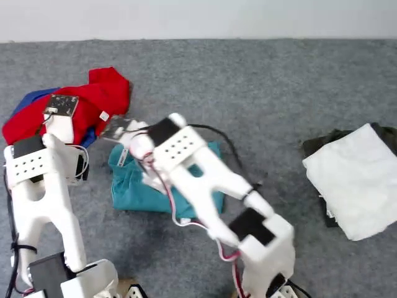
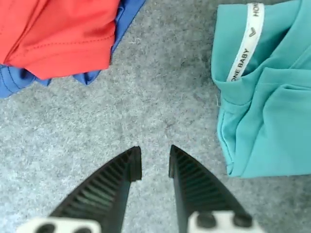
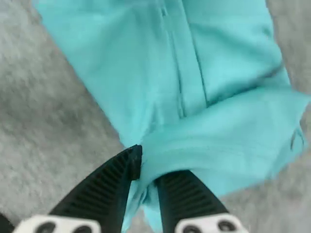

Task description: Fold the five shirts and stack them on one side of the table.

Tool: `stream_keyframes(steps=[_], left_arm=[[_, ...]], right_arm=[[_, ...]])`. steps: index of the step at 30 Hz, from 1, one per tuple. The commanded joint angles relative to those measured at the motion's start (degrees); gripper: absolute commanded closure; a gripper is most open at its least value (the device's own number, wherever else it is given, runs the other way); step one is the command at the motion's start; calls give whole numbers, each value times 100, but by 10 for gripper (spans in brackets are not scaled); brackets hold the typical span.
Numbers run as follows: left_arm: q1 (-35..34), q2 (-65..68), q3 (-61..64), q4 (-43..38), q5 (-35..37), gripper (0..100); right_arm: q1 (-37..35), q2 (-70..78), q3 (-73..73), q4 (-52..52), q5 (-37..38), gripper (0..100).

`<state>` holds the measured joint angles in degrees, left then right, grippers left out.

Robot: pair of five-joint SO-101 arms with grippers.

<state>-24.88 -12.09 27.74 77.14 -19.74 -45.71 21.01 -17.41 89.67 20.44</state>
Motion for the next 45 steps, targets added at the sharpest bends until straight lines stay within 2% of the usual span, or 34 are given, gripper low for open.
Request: stream_keyframes(steps=[1, 7, 15, 21, 26, 31, 35, 39, 45], left_arm=[[-26, -149, -163, 53, -18, 895], [-53, -158, -163, 53, -26, 895], [-79, -158, -207, 53, -44, 895], [-782, -158, -593, 62, -18, 895], [-1371, -158, -963, 378, -18, 895], [-1618, -158, -1068, 369, -18, 895], [-1618, -158, -1068, 369, -18, 895], [-1618, -158, -1059, 369, -18, 895], [-1618, -158, -1051, 369, -18, 895]], right_arm=[[-163, 567, -1081, -13, -141, 988], [-462, 1596, -2453, 13, -343, 988], [-725, 2334, -3560, 207, -352, 988], [-848, 2703, -3947, 101, -352, 988], [-971, 3125, -4352, 110, -352, 985], [-989, 3240, -4519, 286, -352, 879], [-971, 3204, -5037, 637, -642, 783], [-910, 3213, -6119, 1297, -642, 778], [-215, 3222, -6664, 1332, -651, 778]])
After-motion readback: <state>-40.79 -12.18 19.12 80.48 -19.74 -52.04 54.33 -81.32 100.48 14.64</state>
